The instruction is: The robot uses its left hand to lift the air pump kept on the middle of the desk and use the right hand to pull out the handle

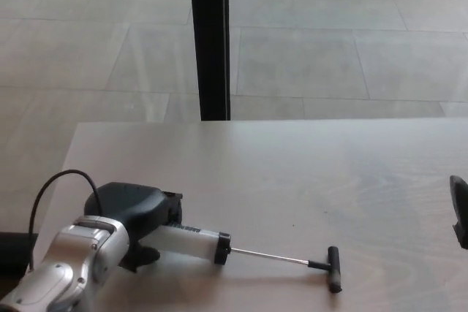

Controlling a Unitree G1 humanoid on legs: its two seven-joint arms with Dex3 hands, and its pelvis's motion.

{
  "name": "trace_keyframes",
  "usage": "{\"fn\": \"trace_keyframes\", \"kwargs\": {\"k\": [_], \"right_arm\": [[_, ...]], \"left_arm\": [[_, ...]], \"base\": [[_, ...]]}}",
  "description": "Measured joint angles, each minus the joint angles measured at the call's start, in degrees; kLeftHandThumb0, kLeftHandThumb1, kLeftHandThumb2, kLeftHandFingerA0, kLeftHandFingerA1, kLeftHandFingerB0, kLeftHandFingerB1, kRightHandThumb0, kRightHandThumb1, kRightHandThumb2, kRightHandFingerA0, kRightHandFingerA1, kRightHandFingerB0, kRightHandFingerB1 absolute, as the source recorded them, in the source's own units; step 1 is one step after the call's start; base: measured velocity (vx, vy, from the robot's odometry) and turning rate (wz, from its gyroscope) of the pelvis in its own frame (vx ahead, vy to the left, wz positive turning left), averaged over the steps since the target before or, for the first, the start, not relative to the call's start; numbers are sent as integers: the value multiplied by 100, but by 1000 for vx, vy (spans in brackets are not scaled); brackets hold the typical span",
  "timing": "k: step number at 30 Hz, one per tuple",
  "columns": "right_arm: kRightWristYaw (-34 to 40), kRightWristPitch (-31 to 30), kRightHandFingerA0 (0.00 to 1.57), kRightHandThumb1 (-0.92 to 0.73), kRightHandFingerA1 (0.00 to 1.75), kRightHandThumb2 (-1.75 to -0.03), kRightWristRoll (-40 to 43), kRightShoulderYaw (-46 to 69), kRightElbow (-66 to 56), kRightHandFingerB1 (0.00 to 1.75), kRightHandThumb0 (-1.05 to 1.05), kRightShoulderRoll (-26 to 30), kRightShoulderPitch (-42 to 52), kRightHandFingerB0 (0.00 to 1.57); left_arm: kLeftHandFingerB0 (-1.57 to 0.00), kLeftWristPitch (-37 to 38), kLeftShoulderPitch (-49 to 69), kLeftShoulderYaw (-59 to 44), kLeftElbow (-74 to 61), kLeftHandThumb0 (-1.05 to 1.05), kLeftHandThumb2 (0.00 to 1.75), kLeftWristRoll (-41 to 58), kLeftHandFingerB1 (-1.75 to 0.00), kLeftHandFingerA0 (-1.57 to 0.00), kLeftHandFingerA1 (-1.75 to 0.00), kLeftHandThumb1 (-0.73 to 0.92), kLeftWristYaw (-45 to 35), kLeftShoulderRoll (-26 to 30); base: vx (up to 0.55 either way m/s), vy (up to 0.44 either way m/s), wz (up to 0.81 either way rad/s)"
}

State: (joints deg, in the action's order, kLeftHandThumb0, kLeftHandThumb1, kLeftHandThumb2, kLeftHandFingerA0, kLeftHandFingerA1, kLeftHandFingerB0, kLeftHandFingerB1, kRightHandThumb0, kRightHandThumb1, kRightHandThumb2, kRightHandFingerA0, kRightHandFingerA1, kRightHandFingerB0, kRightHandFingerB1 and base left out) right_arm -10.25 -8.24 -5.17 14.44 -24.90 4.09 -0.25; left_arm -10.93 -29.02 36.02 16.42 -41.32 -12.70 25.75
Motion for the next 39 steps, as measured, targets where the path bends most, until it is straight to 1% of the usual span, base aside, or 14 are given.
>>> {"fn": "trace_keyframes", "kwargs": {"k": [3, 5, 6, 16, 20, 21, 28, 29, 30, 31, 32, 34, 35, 39], "right_arm": [[-5, -51, 0, -69, 16, -106, 21, 4, -1, 1, -103, 27, 0, 0], [-16, -100, 0, -68, 16, -106, 52, 18, -1, 1, -103, 77, -2, 0], [-21, -110, 0, -69, 16, -107, 64, 33, 2, 1, -105, 105, -3, 0], [-75, -178, 0, -65, 18, -103, 130, 201, 62, 0, -100, 427, -11, 0], [-119, -178, 0, -67, 21, -103, 151, 357, 134, 0, -101, 587, 40, 0], [-131, -178, 0, -64, 21, -100, 156, 411, 159, 3, -98, 628, 58, 5], [-193, -170, 0, -62, 19, -98, 237, 1044, 571, 6, -91, 1149, 322, 1], [-201, -167, 0, -71, 0, -62, 248, 1169, 670, 21, -84, 1252, 391, 0], [-209, -164, 0, -60, 18, -98, 256, 1276, 758, 7, -91, 1338, 453, 4], [-211, -162, 0, -70, 0, -65, 260, 1301, 785, 22, -83, 1363, 468, 0], [-220, -158, 0, -61, 19, -95, 273, 1421, 919, 9, -87, 1481, 542, 3], [-229, -133, 0, -70, 0, -63, 309, 1682, 1248, 27, -77, 1741, 720, 0], [-230, -127, 0, -59, 14, -94, 315, 1719, 1301, 14, -89, 1778, 746, 5], [-230, -69, 0, -65, 5, -96, 363, 2139, 2010, 11, -100, 2223, 1085, 8]], "left_arm": [[0, 68, 40, -89, -234, -87, 58, 154, 0, 0, 0, 51, -219, 32], [0, 134, 77, -198, -459, -98, 96, 320, 0, 0, -8, 60, -426, 49], [0, 173, 89, -285, -560, -97, 58, 399, 0, 0, 0, 56, -486, 54], [0, 276, 203, -1443, -1578, -92, 58, 1218, 0, 0, 0, 57, -944, 80], [0, 276, 351, -2003, -1795, -88, 63, 1582, 0, 0, 0, 74, -1084, 89], [0, 276, 397, -2136, -1824, -104, 104, 1659, -1, 0, -7, 66, -1113, 90], [-12, 275, 1112, -3376, -1901, -92, 102, 2187, -24, 0, -10, 65, -1278, 140], [-12, 274, 1251, -3591, -1890, -90, 101, 2262, -18, 0, -10, 67, -1300, 153], [-2, 274, 1379, -3780, -1870, -78, 104, 2324, -25, 0, -22, 63, -1324, 168], [-1, 274, 1413, -3825, -1862, -79, 103, 2341, -22, 0, -22, 62, -1329, 171], [-4, 274, 1584, -4041, -1815, -84, 102, 2407, -26, -1, -21, 64, -1346, 193], [-9, 274, 1989, -4510, -1686, -88, 103, 2540, -22, 0, -22, 67, -1379, 214], [-7, 274, 2054, -4579, -1660, -81, 101, 2562, -30, 0, -29, 65, -1383, 217], [-3, 278, 2818, -5379, -1247, -76, 102, 2784, -26, 0, -34, 61, -1401, 240]], "base": [[0, 0, 0], [0, 0, 0], [0, 0, 0], [0, 0, 0], [0, 0, 0], [0, 0, 0], [0, 0, 0], [0, 0, 0], [0, 0, 0], [0, 0, 0], [0, 0, 0], [0, 0, 0], [0, 0, 0], [0, 0, 0]]}}
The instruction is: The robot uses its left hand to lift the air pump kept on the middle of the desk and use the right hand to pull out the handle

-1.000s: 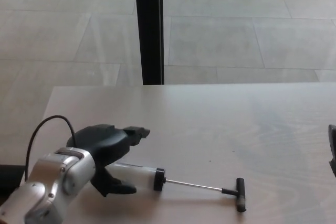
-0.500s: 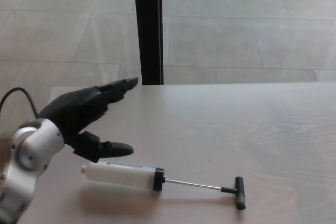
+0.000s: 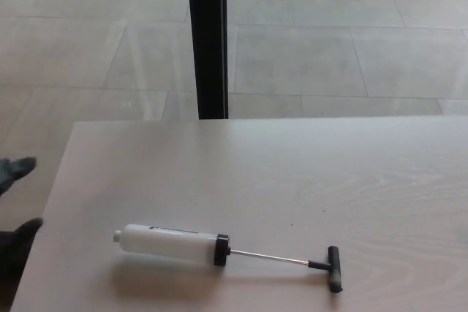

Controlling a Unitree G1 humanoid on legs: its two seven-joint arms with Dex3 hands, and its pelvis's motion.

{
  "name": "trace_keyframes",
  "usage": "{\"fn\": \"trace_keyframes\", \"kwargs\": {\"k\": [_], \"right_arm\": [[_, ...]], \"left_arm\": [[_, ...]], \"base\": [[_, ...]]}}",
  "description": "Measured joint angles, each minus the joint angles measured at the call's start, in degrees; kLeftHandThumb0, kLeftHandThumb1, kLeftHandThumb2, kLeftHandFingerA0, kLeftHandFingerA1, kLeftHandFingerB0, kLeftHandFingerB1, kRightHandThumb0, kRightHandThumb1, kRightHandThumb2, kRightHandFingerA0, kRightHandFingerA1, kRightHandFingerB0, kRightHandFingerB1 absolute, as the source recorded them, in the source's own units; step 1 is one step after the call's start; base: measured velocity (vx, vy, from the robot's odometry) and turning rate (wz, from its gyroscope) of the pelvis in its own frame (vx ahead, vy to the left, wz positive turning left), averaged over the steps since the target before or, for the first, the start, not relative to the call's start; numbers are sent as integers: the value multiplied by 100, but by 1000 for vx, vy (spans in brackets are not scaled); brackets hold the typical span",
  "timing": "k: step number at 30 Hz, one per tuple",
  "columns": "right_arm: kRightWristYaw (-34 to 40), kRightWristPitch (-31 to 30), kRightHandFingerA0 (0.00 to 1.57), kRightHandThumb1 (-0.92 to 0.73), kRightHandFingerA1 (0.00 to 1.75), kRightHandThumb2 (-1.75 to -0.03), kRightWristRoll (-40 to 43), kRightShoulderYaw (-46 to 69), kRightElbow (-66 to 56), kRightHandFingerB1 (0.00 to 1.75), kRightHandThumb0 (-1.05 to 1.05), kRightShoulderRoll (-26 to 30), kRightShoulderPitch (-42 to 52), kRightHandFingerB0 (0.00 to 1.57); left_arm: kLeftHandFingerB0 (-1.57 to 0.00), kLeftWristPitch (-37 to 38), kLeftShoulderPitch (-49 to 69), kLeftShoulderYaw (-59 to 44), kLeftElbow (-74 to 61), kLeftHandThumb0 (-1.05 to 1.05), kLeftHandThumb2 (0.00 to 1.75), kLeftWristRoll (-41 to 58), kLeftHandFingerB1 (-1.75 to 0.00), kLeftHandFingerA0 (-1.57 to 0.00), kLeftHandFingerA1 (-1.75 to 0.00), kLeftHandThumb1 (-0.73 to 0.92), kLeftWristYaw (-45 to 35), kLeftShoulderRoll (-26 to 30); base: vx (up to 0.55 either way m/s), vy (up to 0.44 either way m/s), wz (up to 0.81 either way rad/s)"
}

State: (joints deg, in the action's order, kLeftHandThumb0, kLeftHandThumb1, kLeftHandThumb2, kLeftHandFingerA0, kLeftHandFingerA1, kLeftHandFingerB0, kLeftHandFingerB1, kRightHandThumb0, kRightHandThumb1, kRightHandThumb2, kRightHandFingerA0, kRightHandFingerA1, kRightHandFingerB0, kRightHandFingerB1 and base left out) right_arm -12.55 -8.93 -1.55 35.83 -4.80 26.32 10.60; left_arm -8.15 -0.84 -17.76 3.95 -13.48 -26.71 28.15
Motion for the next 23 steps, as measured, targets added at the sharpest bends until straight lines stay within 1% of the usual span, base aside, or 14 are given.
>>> {"fn": "trace_keyframes", "kwargs": {"k": [1, 3, 5, 6, 7, 10, 11, 12, 13, 15, 17, 18, 19, 23], "right_arm": [[1, 15, 0, -72, 0, -62, 13, 113, 218, 25, -72, 115, 101, 8], [2, 46, 0, -58, 22, -90, 40, 277, 541, 27, -82, 249, 250, 11], [5, 90, 0, -72, 12, -62, 80, 442, 910, 26, -77, 375, 410, 13], [7, 109, 0, -74, 17, -63, 100, 522, 1084, 26, -78, 421, 487, 14], [9, 137, 0, -60, 18, -99, 122, 606, 1303, 32, -91, 478, 575, 15], [12, 222, 0, -61, 16, -99, 190, 810, 1839, 31, -92, 536, 771, 13], [13, 249, 0, -73, 18, -63, 211, 870, 1997, 27, -85, 542, 821, 17], [13, 283, 0, -78, 20, -65, 231, 944, 2192, 25, -93, 547, 878, 14], [17, 323, 0, -79, 20, -64, 257, 1026, 2449, 24, -90, 553, 934, 12], [26, 365, 1, -41, 50, -102, 286, 1100, 2754, 48, -38, 552, 993, 0], [32, 446, 2, -41, 52, -102, 354, 1228, 3226, 47, -38, 535, 1045, 0], [36, 482, 18, -77, 41, -63, 387, 1279, 3406, 30, -71, 523, 1058, 20], [47, 530, 17, -61, 49, -88, 432, 1358, 3653, 41, -68, 494, 1081, 12], [57, 716, 20, -82, 36, -65, 580, 1554, 4284, 29, -57, 289, 1119, 18]], "left_arm": [[-10, 4, 219, -222, 172, -87, 98, 69, -32, -2, -34, 57, -6, 4], [-9, 13, 532, -530, 483, -84, 99, 167, -21, -2, -33, 60, -8, 7], [-8, 21, 867, -844, 882, -84, 100, 277, -27, -3, -39, 60, -6, 12], [-7, 26, 1027, -980, 1073, -72, 64, 328, -28, -4, -34, 81, -5, 13], [-14, 37, 1224, -1144, 1321, -61, 67, 389, -29, -8, -30, 85, -3, 13], [-12, 56, 1720, -1553, 1954, -55, 67, 557, -32, -7, -33, 85, 22, -22], [0, 65, 1860, -1674, 2128, -33, 115, 603, -49, -3, -55, 64, 28, -51], [0, 77, 2015, -1822, 2331, -53, 74, 664, -31, 0, -27, 92, 38, -92], [0, 77, 2253, -2030, 2478, -52, 74, 734, -24, 0, -12, 92, 53, -182], [-13, 62, 2555, -2293, 2515, -62, 92, 822, -50, -4, -57, 68, 68, -368], [-26, 43, 2908, -2671, 2783, -67, 101, 971, -58, -30, -67, 67, 86, -587], [-24, 41, 3014, -2819, 2954, -60, 66, 1031, -44, -22, -55, 83, 105, -641], [-20, 40, 3154, -3024, 3204, -56, 65, 1114, -42, -20, -54, 87, 137, -722], [-21, 41, 3472, -3565, 3959, -57, 64, 1396, -39, -23, -51, 82, 170, -959]], "base": [[0, 0, 0], [0, 0, 0], [0, 0, 0], [0, 0, 0], [0, 0, 0], [0, 0, 0], [0, 0, 0], [0, 0, 0], [0, 0, 0], [0, 0, 0], [0, 0, 0], [0, 0, 0], [0, 0, 0], [0, 0, 0]]}}
